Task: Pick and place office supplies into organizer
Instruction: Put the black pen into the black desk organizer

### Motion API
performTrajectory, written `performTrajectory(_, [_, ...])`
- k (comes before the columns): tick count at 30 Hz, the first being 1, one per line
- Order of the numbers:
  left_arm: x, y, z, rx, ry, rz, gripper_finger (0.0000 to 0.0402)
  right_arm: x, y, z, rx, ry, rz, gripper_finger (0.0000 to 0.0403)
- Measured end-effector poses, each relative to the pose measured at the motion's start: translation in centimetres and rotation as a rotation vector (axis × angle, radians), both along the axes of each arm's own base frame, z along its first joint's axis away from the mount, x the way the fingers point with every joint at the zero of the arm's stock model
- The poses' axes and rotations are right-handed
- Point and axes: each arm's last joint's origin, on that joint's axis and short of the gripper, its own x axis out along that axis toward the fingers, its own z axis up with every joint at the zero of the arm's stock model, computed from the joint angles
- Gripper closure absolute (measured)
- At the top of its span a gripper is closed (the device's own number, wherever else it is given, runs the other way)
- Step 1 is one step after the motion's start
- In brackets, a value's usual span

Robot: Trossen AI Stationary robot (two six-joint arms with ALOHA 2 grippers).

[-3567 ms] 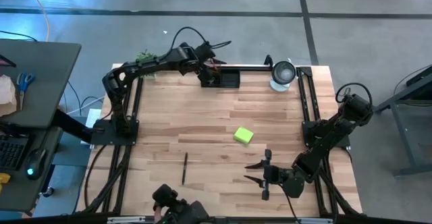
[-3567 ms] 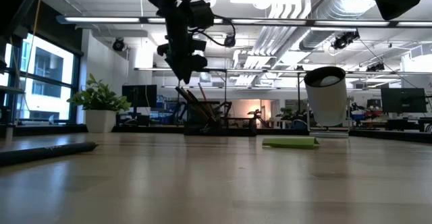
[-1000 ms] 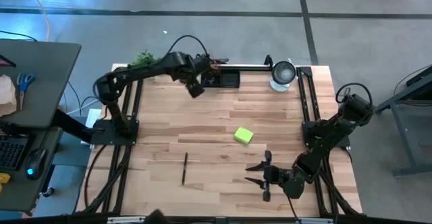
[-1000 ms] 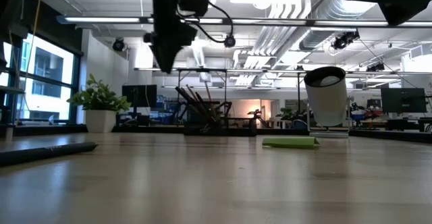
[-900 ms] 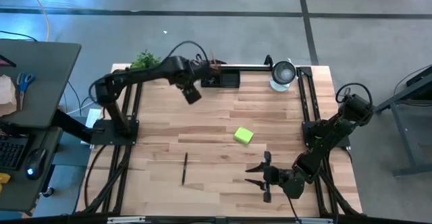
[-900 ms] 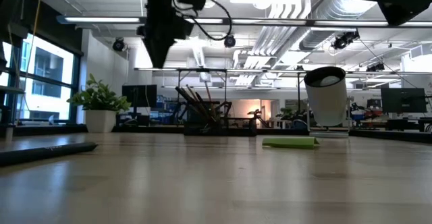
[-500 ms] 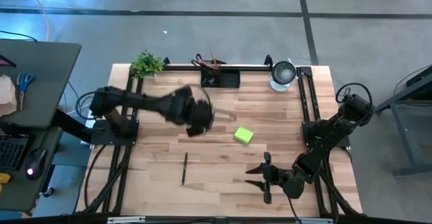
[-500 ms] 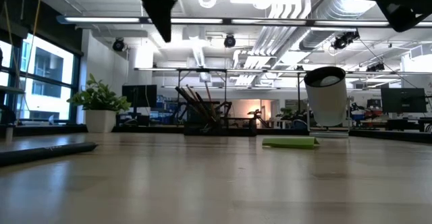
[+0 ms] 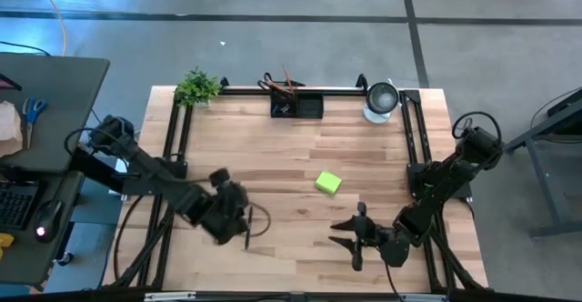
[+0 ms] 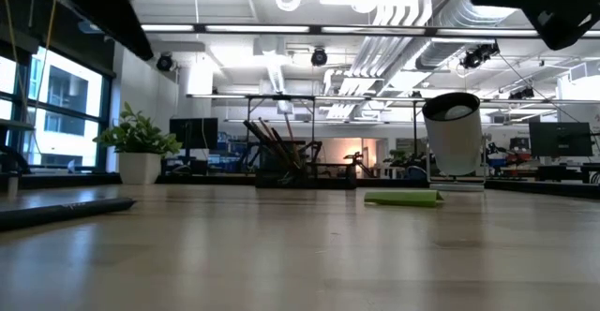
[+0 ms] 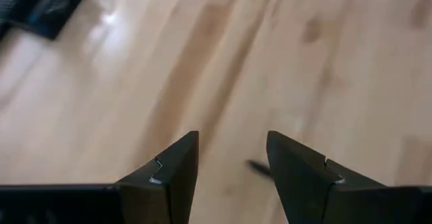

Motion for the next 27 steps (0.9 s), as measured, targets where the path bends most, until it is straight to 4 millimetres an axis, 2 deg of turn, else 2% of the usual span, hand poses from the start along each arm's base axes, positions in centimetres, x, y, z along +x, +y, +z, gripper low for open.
performTrajectory(4, [-0.7, -2.1, -1.6, 0.002, -0.166, -0.025, 0.0236, 0.4, -0.3, -0.3, 0.004, 0.001, -0.032, 0.0265])
performTrajectory(7, [-0.3, -2.6, -2.5, -0.006, -0.241, -0.033, 0.0236, 0.9, -0.6, -0.8, -0.024, 0.016, -0.046, 0.0265])
performTrajectory(12, [0.0, -2.8, -2.5, -0.017, -0.276, -0.049, 0.0236, 1.9, -1.3, -1.8, -0.057, 0.071, -0.005, 0.0265])
performTrajectory(18, [-0.2, -3.9, -2.5, -0.133, -0.371, 0.030, 0.0236, 2.8, -2.0, -2.2, -0.053, 0.126, 0.066, 0.0265])
performTrajectory(23, [-0.6, -5.9, -3.4, -0.168, -0.402, 0.015, 0.0236, 3.2, -2.5, -2.1, -0.091, 0.127, 0.068, 0.0265])
performTrajectory(27, [-0.9, -7.0, -5.0, -0.181, -0.376, 0.025, 0.0236, 3.6, -3.1, -2.1, -0.077, 0.125, 0.044, 0.0265])
